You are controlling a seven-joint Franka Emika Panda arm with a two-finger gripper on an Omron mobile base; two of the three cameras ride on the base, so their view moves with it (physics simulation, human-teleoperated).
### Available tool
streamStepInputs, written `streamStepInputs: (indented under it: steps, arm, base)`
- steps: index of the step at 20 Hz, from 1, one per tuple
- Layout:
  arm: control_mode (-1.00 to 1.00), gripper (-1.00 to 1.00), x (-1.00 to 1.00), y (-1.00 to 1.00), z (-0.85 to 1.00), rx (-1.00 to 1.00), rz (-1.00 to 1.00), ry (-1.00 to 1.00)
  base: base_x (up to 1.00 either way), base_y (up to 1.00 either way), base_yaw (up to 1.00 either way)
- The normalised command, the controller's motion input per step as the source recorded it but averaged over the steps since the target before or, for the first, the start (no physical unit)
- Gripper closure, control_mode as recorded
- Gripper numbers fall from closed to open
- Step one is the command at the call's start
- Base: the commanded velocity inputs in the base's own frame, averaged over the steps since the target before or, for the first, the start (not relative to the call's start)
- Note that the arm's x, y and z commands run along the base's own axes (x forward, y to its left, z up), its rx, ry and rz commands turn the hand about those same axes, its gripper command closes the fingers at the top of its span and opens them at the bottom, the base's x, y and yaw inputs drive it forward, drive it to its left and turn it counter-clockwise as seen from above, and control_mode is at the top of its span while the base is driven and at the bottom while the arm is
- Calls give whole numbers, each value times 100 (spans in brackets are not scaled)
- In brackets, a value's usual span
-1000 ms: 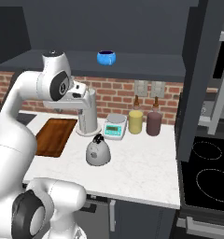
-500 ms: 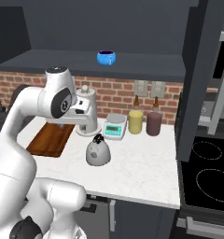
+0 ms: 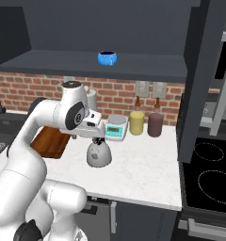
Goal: Pick the kettle from the counter and place it on the tray. Then pick the mug from the cabinet and place it on the tray. Then close the cabinet doors.
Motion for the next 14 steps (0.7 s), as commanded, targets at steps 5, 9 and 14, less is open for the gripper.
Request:
streamStepInputs:
  steps: [5,9,14]
  arm:
    - [-100,-100,66,0,-30,0,0,1]
    - [-100,-100,57,0,-28,0,0,2]
    - [-100,-100,34,-9,-28,0,0,2]
  base:
    - [0,0,0]
    - [0,0,0]
    - [0,0,0]
